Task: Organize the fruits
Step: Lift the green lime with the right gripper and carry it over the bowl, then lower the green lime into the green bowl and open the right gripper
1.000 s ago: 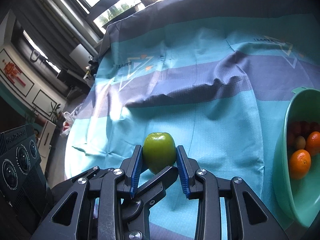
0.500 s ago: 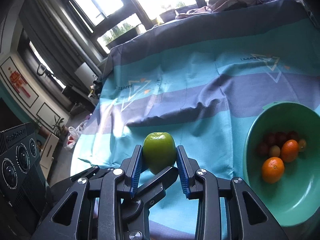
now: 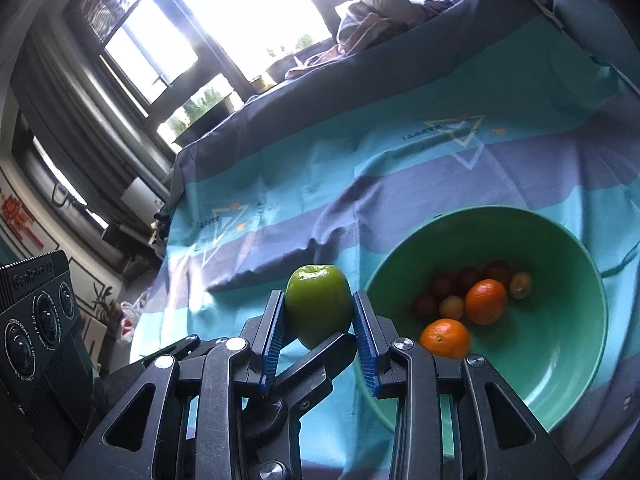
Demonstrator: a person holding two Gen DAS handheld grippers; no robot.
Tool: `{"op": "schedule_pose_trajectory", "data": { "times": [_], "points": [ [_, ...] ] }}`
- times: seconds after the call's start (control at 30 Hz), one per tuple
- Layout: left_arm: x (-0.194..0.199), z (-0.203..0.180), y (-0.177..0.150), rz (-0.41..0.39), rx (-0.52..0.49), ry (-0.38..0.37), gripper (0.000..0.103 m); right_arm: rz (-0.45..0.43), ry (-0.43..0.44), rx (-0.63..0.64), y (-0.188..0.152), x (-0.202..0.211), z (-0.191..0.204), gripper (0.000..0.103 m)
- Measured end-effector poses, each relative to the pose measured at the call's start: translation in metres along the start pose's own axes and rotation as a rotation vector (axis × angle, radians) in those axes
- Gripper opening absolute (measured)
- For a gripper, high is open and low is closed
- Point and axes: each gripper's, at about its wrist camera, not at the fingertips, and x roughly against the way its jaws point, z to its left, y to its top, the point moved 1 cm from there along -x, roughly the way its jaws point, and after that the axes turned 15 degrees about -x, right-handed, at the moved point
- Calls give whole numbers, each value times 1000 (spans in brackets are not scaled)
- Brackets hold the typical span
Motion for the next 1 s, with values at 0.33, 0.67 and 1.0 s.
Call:
{"op": "schedule_pose_trajectory", "data": {
  "times": [0.33, 0.67, 1.0],
  "points": [
    [-31, -28, 12, 35, -52, -57, 30, -24, -32, -108, 14, 8, -42, 37],
    [-57, -36, 15, 76, -60, -113, 30, -12, -77, -178, 18, 6, -68, 37],
    [-76, -39, 13, 107, -48, -159, 30, 0, -140, -212, 20, 1, -84, 37]
  ]
}}
